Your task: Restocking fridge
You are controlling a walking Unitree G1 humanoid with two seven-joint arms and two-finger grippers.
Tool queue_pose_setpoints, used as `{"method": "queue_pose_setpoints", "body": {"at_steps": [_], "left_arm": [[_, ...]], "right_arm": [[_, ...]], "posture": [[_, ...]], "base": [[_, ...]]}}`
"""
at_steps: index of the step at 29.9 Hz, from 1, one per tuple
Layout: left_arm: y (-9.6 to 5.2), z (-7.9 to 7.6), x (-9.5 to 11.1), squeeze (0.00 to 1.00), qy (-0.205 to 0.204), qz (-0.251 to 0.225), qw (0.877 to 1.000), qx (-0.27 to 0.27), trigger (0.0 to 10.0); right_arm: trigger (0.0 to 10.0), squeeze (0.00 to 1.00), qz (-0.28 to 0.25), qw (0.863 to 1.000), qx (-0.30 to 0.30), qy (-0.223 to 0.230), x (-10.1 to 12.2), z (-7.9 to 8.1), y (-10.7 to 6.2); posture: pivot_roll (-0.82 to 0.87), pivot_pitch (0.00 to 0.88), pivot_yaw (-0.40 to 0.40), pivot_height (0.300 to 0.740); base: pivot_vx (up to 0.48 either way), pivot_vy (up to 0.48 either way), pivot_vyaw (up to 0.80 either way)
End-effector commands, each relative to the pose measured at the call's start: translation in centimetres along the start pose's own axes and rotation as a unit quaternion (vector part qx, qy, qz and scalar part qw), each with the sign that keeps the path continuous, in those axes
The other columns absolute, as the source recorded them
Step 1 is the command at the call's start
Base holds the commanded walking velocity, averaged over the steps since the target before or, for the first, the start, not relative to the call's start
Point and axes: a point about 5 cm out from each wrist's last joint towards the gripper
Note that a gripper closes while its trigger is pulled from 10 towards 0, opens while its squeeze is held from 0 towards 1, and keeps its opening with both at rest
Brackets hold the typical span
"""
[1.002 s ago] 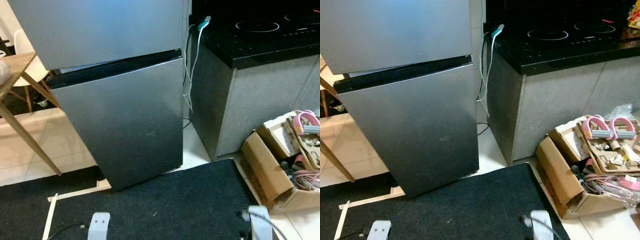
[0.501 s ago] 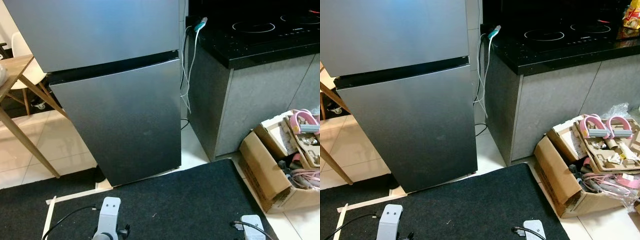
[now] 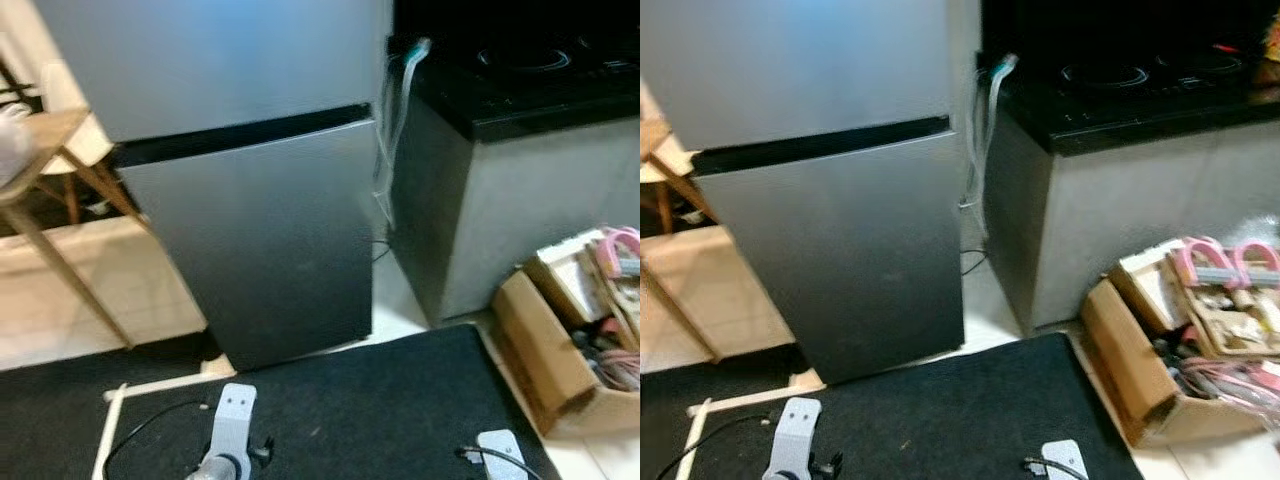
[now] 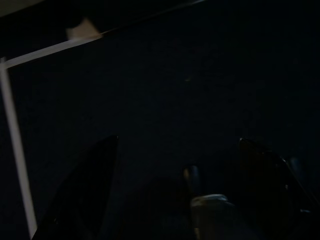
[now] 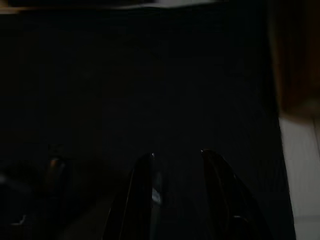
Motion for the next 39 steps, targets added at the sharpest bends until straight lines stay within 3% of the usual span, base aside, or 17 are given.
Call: {"method": "queue_pose_setpoints", "body": {"at_steps": [1,10,18,39], "left_arm": [[-0.1,0.0,-0.4,0.0,-0.003,0.005,1.0,0.001,10.0],[0.2,-0.3,1.4,0.0,0.002,-0.037,0.999,0.002,10.0],[0.2,-0.4,2.2,0.0,-0.006,-0.057,0.998,0.001,10.0],[0.2,-0.5,2.1,0.0,-0.03,-0.059,0.998,0.0,10.0]], "right_arm": [[10.0,0.0,-0.005,1.0,0.007,-0.004,0.1,0.4,0.0],[10.0,0.0,-0.011,1.0,0.008,-0.017,0.2,0.3,0.0],[10.0,0.0,-0.017,1.0,0.016,-0.01,0.2,0.4,0.0],[10.0,0.0,-0.009,0.999,0.024,-0.028,-0.1,0.4,-0.1]], "posture": [[-0.08,0.062,0.091,0.726],[-0.08,0.06,0.088,0.726],[-0.08,0.063,0.088,0.726],[-0.09,0.053,0.09,0.726]], "base": [[0.0,0.0,0.8],[0.0,0.0,0.78],[0.0,0.0,0.0],[0.278,0.0,0.0]]}}
Point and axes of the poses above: a point about 5 cm out from each wrist's last joint towards the gripper, its own y axis pointing out of the wrist towards the gripper, its own x axis along the axis of the wrist's last joint, z = x × y, and after that the axes turned 1 degree about y, right-handed
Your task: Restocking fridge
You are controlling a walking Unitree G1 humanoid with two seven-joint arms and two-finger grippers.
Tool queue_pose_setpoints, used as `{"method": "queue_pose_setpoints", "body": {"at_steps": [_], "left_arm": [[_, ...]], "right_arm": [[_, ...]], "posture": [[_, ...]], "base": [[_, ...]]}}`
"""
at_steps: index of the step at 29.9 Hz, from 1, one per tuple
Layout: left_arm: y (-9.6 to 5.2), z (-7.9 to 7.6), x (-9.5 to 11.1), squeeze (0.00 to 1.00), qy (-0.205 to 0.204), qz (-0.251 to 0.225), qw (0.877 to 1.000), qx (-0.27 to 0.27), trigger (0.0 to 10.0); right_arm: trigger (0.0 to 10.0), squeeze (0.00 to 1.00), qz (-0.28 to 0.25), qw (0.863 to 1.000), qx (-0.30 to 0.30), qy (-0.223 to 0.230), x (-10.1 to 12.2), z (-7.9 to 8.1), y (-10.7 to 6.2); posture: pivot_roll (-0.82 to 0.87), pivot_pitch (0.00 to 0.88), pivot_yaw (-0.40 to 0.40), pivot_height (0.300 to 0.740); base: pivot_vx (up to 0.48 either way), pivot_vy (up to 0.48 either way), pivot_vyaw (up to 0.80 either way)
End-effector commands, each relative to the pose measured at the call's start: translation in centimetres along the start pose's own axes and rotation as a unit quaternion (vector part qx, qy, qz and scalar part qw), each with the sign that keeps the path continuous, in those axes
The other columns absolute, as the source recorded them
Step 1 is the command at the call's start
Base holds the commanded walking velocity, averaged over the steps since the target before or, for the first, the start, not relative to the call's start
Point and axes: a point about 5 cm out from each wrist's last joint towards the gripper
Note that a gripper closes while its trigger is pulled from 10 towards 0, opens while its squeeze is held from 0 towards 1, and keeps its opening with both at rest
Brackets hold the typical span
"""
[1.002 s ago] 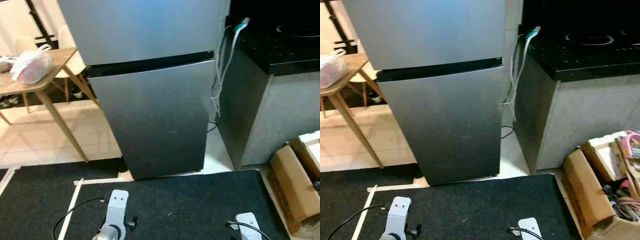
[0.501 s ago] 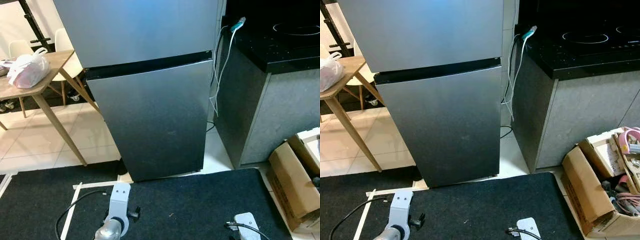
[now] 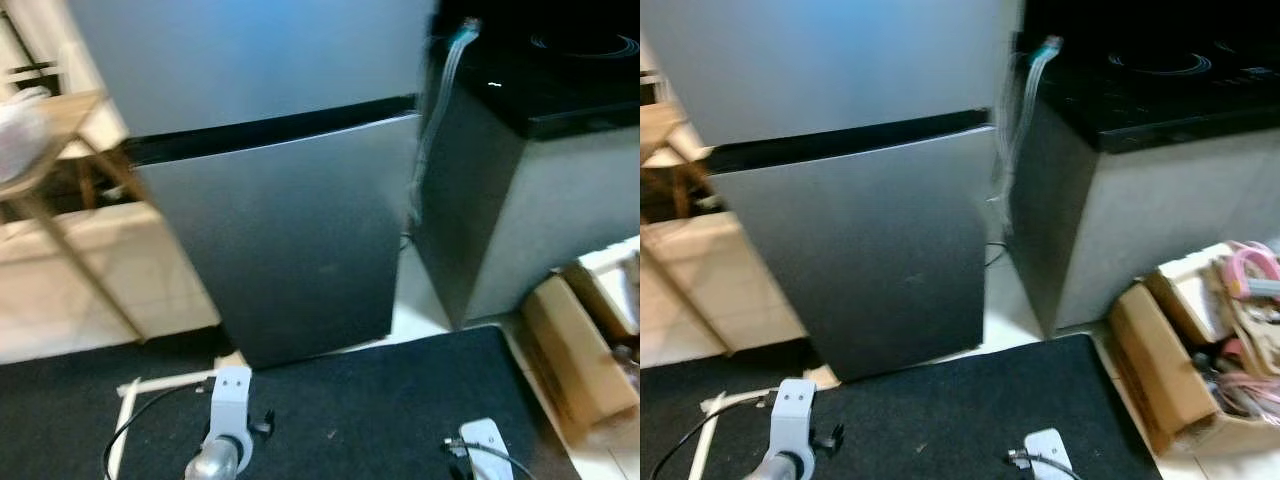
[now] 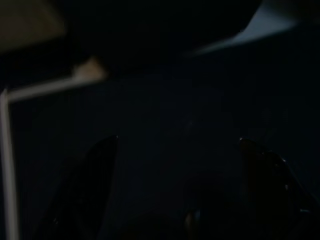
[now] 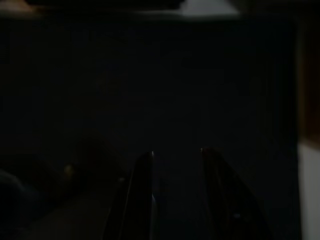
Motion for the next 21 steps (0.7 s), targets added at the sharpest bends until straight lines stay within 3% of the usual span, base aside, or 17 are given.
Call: {"method": "queue_pose_setpoints", "body": {"at_steps": [1,16,21], "left_arm": [[-0.65,1.26,-1.33,0.0,-0.005,0.02,1.0,0.019,10.0],[-0.52,1.32,-1.05,0.0,-0.011,0.018,1.0,0.016,10.0],[-0.34,0.89,-0.93,0.0,0.016,0.026,1.0,-0.006,10.0]], "right_arm": [[10.0,0.0,-0.012,1.0,0.009,0.002,0.66,0.73,0.23],[10.0,0.0,-0.013,1.0,0.009,0.001,0.64,0.75,0.23],[10.0,0.0,-0.02,1.0,-0.004,0.011,0.95,0.48,0.27]], "posture": [[-0.09,0.053,0.09,0.726],[-0.09,0.05,0.093,0.726],[-0.09,0.05,0.093,0.726]], "base": [[0.285,0.0,0.0],[0.286,0.0,0.0],[0.287,0.0,0.0]]}}
Point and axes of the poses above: a point about 5 cm out from each wrist's last joint towards the gripper, its own y axis pointing out of the wrist towards the gripper, its own x axis along the axis of the wrist's last joint, z = x × y, and after that the axes turned 1 degree about y, right-handed
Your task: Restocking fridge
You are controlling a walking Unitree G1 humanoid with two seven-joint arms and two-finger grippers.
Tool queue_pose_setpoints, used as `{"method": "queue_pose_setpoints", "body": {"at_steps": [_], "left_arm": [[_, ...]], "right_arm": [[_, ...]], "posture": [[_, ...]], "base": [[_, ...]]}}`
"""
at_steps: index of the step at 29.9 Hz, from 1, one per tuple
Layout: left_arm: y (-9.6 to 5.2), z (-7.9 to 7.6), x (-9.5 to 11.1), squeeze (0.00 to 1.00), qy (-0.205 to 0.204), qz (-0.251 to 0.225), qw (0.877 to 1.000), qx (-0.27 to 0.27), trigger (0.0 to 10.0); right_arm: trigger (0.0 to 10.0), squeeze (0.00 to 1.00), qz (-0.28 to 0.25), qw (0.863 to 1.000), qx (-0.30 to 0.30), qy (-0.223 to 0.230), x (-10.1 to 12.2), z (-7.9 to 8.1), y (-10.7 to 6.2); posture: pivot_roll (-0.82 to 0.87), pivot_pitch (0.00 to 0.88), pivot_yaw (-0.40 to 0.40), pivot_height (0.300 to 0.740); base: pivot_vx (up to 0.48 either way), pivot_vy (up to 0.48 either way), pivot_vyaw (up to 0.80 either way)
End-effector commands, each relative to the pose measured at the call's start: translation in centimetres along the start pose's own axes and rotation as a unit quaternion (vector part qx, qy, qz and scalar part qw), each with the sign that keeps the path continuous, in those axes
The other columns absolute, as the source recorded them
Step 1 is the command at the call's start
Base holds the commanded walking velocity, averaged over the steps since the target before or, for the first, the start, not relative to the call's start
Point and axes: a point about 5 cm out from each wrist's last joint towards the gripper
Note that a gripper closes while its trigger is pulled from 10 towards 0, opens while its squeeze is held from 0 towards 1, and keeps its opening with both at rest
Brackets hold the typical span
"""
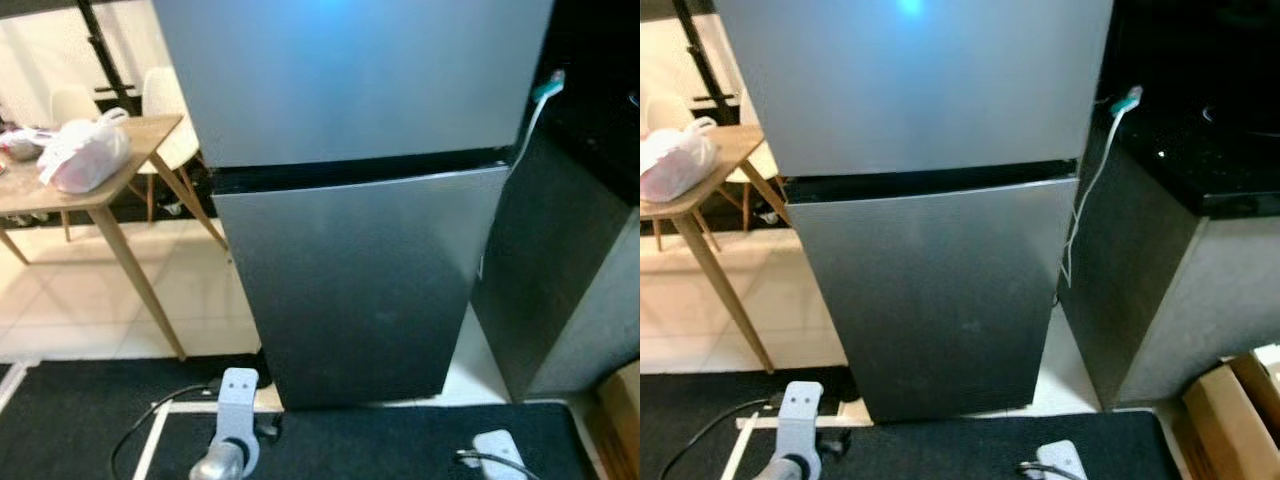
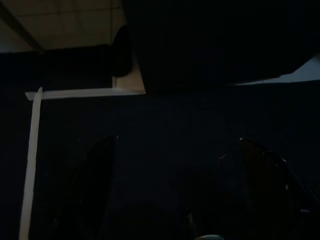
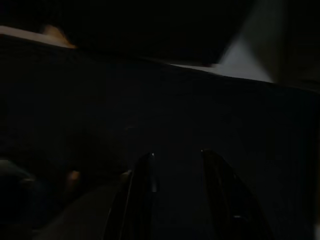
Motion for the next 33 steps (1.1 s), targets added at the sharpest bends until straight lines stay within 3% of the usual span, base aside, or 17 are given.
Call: {"method": "queue_pose_setpoints", "body": {"at_steps": [1,2,6,9,12,13,16,19,22,23,26,28,33], "left_arm": [[-0.1,0.1,-0.3,0.0,0.013,0.012,1.0,-0.005,10.0],[0.0,-0.1,-0.4,0.0,0.022,0.018,0.999,-0.016,10.0],[0.0,-0.4,-0.6,0.0,0.025,0.028,0.999,-0.026,10.0],[0.0,-0.8,-0.9,0.0,0.037,0.039,0.998,-0.04,10.0],[0.0,-0.9,-0.9,0.0,0.037,0.038,0.998,-0.041,10.0],[0.1,-1.0,-0.8,0.0,0.037,0.038,0.998,-0.044,10.0],[0.1,-1.1,-0.8,0.0,0.037,0.039,0.997,-0.046,10.0],[0.2,-1.4,-0.8,0.0,0.041,0.048,0.996,-0.062,10.0],[0.2,-1.7,-1.0,0.0,0.05,0.059,0.994,-0.08,10.0],[0.2,-1.7,-1.0,0.0,0.05,0.059,0.994,-0.08,10.0],[0.3,-2.0,-1.1,0.0,0.059,0.067,0.992,-0.088,10.0],[0.3,-2.6,-1.2,0.0,0.073,0.074,0.99,-0.098,10.0],[0.4,-3.6,-1.0,0.0,0.109,0.061,0.985,-0.122,10.0]], "right_arm": [[10.0,0.0,-0.009,1.0,-0.016,0.005,0.4,-0.8,0.0],[10.0,0.0,-0.023,0.998,-0.042,0.044,1.0,-1.4,0.1],[10.0,0.0,-0.036,0.993,-0.073,0.082,1.5,-2.3,0.1],[10.0,0.0,-0.046,0.984,-0.124,0.123,1.9,-3.8,-0.1],[10.0,0.0,-0.047,0.982,-0.133,0.126,1.9,-4.1,-0.2],[10.0,0.0,-0.043,0.973,-0.176,0.141,1.7,-5.2,-0.5],[10.0,0.0,-0.04,0.969,-0.199,0.14,1.6,-5.7,-0.6],[10.0,0.0,-0.039,0.969,-0.227,0.087,1.6,-6.6,-1.0],[10.0,0.0,-0.047,0.98,-0.195,0.006,2.1,-6.1,-0.8],[10.0,0.0,-0.047,0.98,-0.195,0.006,2.1,-6.1,-0.8],[10.0,0.0,-0.059,0.983,-0.126,-0.124,2.6,-4.5,-0.4],[10.0,0.0,-0.047,0.98,-0.091,-0.172,2.2,-4.0,-0.3],[10.0,0.0,-0.031,0.982,-0.103,-0.154,1.9,-4.7,-0.4]], "posture": [[-0.09,0.05,0.093,0.726],[-0.09,0.049,0.093,0.726],[-0.09,0.052,0.096,0.726],[-0.09,0.055,0.099,0.726],[-0.09,0.055,0.099,0.726],[-0.09,0.055,0.099,0.726],[-0.09,0.055,0.099,0.726],[-0.09,0.053,0.099,0.726],[-0.1,0.053,0.098,0.726],[-0.1,0.053,0.098,0.726],[-0.11,0.056,0.082,0.726],[-0.11,0.059,0.054,0.726],[-0.12,0.067,0.008,0.726]], "base": [[0.289,0.0,0.0],[0.285,0.0,0.0],[0.281,0.0,0.0],[0.275,0.0,0.0],[0.274,0.0,0.0],[0.274,0.0,0.0],[0.276,0.0,0.0],[0.276,0.0,0.0],[0.275,0.0,0.0],[0.274,0.0,0.0],[0.179,0.0,0.0],[0.0,0.0,0.0],[0.0,0.0,0.0]]}}
Point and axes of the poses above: a point about 5 cm out from each wrist's last joint towards the gripper, its own y axis pointing out of the wrist towards the gripper, its own x axis along the axis of the wrist's last joint, z = x × y, and after that the axes turned 1 degree about y, right-handed
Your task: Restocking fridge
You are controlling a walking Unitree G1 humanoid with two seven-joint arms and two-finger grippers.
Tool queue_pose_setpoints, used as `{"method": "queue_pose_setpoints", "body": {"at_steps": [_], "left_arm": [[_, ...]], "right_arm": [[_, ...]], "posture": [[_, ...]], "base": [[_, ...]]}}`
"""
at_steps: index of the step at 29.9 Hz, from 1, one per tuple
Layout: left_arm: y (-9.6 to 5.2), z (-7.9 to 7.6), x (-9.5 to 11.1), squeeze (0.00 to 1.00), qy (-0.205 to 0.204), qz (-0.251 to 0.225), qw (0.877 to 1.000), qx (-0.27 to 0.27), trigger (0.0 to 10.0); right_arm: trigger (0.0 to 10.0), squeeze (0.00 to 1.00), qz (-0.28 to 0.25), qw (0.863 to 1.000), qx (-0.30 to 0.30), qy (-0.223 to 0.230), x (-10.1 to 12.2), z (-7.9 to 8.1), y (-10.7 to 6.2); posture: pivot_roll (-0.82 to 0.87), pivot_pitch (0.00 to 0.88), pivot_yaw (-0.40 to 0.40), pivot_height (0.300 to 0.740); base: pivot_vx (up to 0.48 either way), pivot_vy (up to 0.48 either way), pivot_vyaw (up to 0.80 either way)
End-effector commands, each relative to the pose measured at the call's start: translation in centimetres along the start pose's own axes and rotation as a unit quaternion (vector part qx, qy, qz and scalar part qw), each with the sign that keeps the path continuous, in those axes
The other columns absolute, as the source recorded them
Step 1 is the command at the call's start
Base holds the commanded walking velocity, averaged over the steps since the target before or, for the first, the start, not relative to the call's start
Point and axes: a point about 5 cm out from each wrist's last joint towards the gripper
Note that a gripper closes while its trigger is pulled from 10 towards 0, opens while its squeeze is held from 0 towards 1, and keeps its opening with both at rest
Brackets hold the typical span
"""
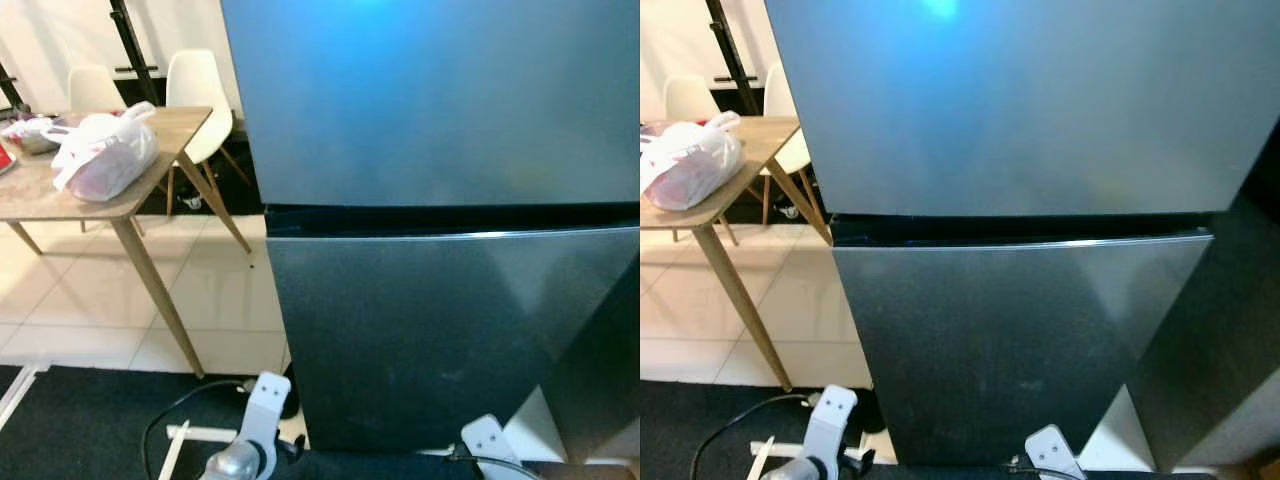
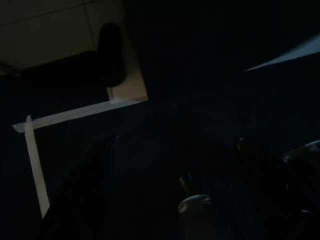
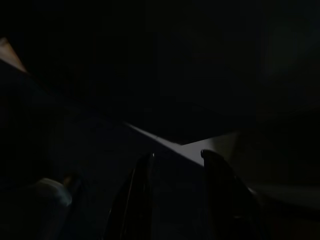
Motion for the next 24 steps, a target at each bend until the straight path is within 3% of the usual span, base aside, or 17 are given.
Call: {"method": "queue_pose_setpoints", "body": {"at_steps": [1,6,9,13,14,15,16,17,18,19,21,22,23,24], "left_arm": [[0.1,-0.8,0.0,0.0,0.026,-0.002,1.0,-0.017,10.0],[0.6,-1.8,1.1,0.0,0.07,-0.014,0.997,-0.032,10.0],[1.1,-2.4,3.7,0.0,0.093,-0.047,0.993,-0.057,10.0],[1.4,-2.8,5.5,0.0,0.121,-0.061,0.987,-0.085,10.0],[1.5,-3.1,6.6,0.0,0.144,-0.067,0.98,-0.117,4.3],[1.5,-3.1,6.6,0.0,0.144,-0.067,0.98,-0.117,4.3],[1.5,-3.1,7.3,0.0,0.171,-0.069,0.975,-0.126,0.0],[1.5,-2.7,8.3,0.0,0.2,-0.074,0.97,-0.12,0.0],[1.5,-2.7,8.3,0.0,0.2,-0.074,0.97,-0.12,0.0],[1.5,-2.0,9.8,0.0,0.238,-0.082,0.962,-0.106,0.0],[1.5,-1.7,10.5,0.0,0.249,-0.086,0.959,-0.1,0.0],[1.3,-1.1,11.3,0.0,0.274,-0.091,0.953,-0.089,3.2],[1.3,-0.8,11.6,0.0,0.288,-0.088,0.95,-0.082,10.0],[1.3,-0.8,11.6,0.0,0.288,-0.088,0.95,-0.082,10.0]], "right_arm": [[10.0,0.0,0.017,1.0,-0.003,0.012,-0.7,0.0,-0.2],[10.0,0.0,0.016,1.0,0.001,0.005,-0.7,-0.6,-0.1],[10.0,0.0,0.018,1.0,-0.001,0.005,-0.7,-0.9,-0.1],[10.0,0.0,0.02,1.0,-0.006,0.013,-0.6,-0.9,0.0],[10.0,0.0,0.022,0.999,-0.012,0.023,-0.6,-0.9,0.0],[10.0,0.0,0.022,0.999,-0.012,0.023,-0.6,-0.9,0.0],[10.0,0.0,0.024,0.999,-0.018,0.029,-0.7,-1.0,0.0],[10.0,0.0,0.026,0.999,-0.022,0.036,-0.8,-1.1,-0.1],[10.0,0.0,0.026,0.999,-0.022,0.036,-0.8,-1.1,-0.1],[10.0,0.0,0.029,0.998,-0.025,0.044,-0.9,-1.1,-0.1],[10.0,0.0,0.03,0.998,-0.025,0.047,-1.0,-1.1,-0.1],[10.0,0.0,0.032,0.998,-0.025,0.05,-1.0,-1.0,-0.2],[10.0,0.0,0.032,0.998,-0.024,0.051,-1.1,-0.9,-0.2],[10.0,0.0,0.032,0.998,-0.024,0.051,-1.1,-0.9,-0.2]], "posture": [[-0.12,0.068,0.002,0.726],[-0.13,0.072,-0.044,0.726],[-0.13,0.076,-0.037,0.726],[-0.13,0.076,-0.015,0.726],[-0.13,0.076,-0.001,0.726],[-0.13,0.076,-0.001,0.726],[-0.13,0.076,-0.001,0.726],[-0.12,0.075,0.015,0.726],[-0.12,0.075,0.015,0.726],[-0.12,0.075,0.02,0.726],[-0.12,0.075,0.02,0.726],[-0.12,0.076,0.024,0.726],[-0.12,0.076,0.024,0.726],[-0.12,0.076,0.024,0.726]], "base": [[0.0,0.0,0.0],[0.0,0.0,0.0],[0.0,0.0,0.0],[0.0,0.0,0.0],[0.0,0.0,0.0],[0.0,0.0,0.0],[0.0,0.0,0.0],[0.0,0.0,0.0],[0.0,0.0,0.0],[0.0,0.0,0.0],[0.0,0.0,0.0],[0.0,0.0,0.0],[0.0,0.0,0.0],[0.0,0.0,0.0]]}}
Point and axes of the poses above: a point about 5 cm out from each wrist's last joint towards the gripper, its own y axis pointing out of the wrist towards the gripper, its own x axis along the axis of the wrist's last joint, z = x × y, and after that the axes turned 1 degree about y, right-handed
